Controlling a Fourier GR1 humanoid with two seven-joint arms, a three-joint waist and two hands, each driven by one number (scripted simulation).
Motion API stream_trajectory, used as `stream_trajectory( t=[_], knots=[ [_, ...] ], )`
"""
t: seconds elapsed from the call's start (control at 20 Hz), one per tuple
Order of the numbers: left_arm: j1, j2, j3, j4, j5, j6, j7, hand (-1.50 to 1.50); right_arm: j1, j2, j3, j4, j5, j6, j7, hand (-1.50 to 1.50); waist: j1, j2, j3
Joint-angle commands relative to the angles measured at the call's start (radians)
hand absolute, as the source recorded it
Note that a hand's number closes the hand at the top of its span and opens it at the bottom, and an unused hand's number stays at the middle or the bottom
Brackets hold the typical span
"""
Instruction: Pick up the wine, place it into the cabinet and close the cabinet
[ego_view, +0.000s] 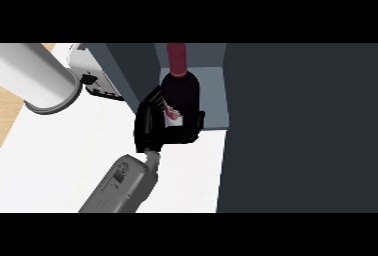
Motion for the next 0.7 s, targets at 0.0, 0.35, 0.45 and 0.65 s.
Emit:
stream_trajectory(
  t=[0.0, 0.35, 0.45, 0.65],
  knots=[
    [-0.078, 0.000, -0.058, 0.151, 0.081, 0.066, -0.099, 1.50, 0.047, -0.009, -0.044, -0.130, -0.110, 0.022, 0.023, -1.50, -0.004, 0.003, 0.000],
    [-0.057, 0.000, -0.066, 0.286, 0.200, 0.005, -0.238, 1.50, 0.060, -0.009, -0.048, -0.212, -0.144, 0.027, 0.081, -1.50, -0.015, 0.003, 0.000],
    [-0.084, 0.000, -0.147, 0.305, 0.304, 0.044, -0.283, 1.50, 0.016, 0.013, -0.067, -0.107, -0.116, 0.031, 0.018, -1.50, -0.007, 0.004, 0.000],
    [-0.111, 0.000, -0.072, 0.405, 0.348, -0.022, -0.358, 1.50, 0.052, -0.016, -0.043, -0.229, -0.133, 0.042, 0.111, -1.50, -0.023, 0.005, -0.001]
  ],
)
